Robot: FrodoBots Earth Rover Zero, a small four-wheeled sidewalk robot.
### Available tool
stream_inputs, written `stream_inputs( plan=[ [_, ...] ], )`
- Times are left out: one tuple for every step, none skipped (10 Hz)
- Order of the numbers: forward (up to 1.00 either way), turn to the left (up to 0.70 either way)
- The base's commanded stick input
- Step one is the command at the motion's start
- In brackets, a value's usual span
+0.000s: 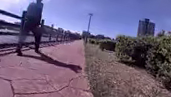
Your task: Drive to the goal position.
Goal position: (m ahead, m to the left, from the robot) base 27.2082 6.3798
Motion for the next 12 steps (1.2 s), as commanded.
stream_inputs(
  plan=[
    [0.70, 0.00],
    [0.70, 0.00],
    [0.70, 0.00],
    [0.70, 0.00],
    [0.70, 0.00],
    [0.70, 0.00],
    [0.70, 0.00],
    [0.70, 0.00],
    [0.70, 0.00],
    [0.70, 0.00],
    [0.70, 0.00],
    [0.70, 0.00]
  ],
)
